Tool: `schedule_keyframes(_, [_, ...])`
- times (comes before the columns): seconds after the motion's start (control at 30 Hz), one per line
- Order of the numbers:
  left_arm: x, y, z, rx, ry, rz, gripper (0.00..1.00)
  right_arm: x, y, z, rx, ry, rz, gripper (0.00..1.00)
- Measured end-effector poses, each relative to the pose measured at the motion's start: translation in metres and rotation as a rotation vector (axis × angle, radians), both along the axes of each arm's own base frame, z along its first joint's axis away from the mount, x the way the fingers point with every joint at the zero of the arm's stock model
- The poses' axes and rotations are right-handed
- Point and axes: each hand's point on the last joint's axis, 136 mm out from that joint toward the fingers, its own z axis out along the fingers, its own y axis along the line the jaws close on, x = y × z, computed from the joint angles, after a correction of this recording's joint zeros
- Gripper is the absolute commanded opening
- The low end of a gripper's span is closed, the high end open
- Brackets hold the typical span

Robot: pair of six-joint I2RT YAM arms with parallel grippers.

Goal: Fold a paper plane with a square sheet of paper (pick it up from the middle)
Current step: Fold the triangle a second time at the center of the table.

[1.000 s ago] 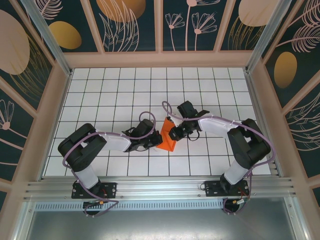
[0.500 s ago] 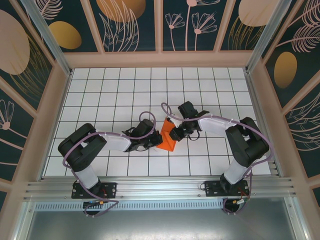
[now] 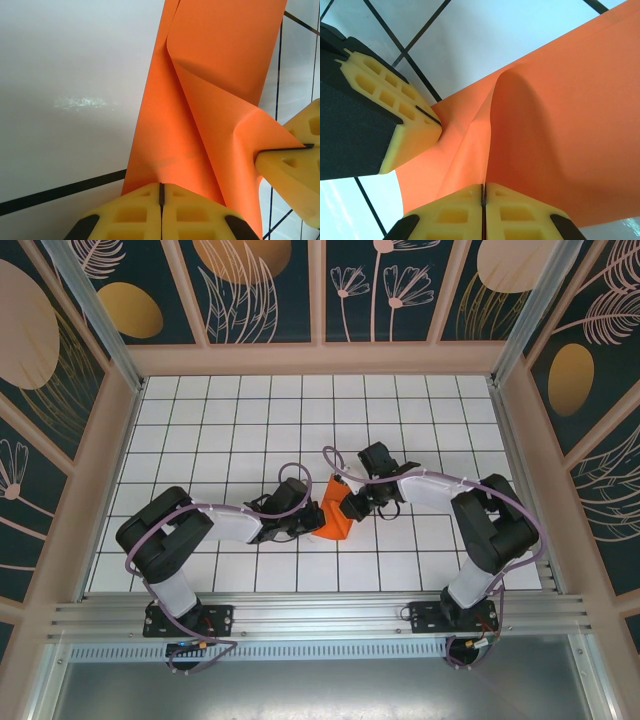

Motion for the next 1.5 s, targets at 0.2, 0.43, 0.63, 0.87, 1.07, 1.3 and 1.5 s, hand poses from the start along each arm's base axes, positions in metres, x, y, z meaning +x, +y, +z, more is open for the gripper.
schedule_keyframes(0.2, [0.000,0.000,0.000,0.002,0.000,-0.002,0.09,-0.003,0.000,-0.002,0.008,0.010,0.003,0.09])
schedule_keyframes(0.43, [0.000,0.000,0.001,0.003,0.002,-0.002,0.09,-0.013,-0.001,-0.007,0.023,0.045,0.013,0.09])
schedule_keyframes(0.63, [0.000,0.000,0.001,0.005,0.004,-0.002,0.09,-0.013,-0.001,-0.007,0.022,0.044,0.013,0.09])
schedule_keyframes(0.87, [0.000,0.000,0.000,0.006,0.005,-0.002,0.09,-0.011,-0.002,-0.008,0.008,0.028,0.016,0.09])
schedule_keyframes(1.07, [0.000,0.000,0.000,0.006,0.005,-0.002,0.09,-0.010,-0.003,-0.009,0.000,0.005,0.038,0.08])
schedule_keyframes(1.3, [0.000,0.000,0.000,0.006,0.005,-0.003,0.09,-0.008,-0.003,-0.010,-0.007,-0.018,0.064,0.08])
schedule_keyframes(1.5, [0.000,0.000,0.000,0.006,0.004,-0.002,0.09,-0.007,-0.005,-0.012,-0.019,-0.037,0.083,0.08])
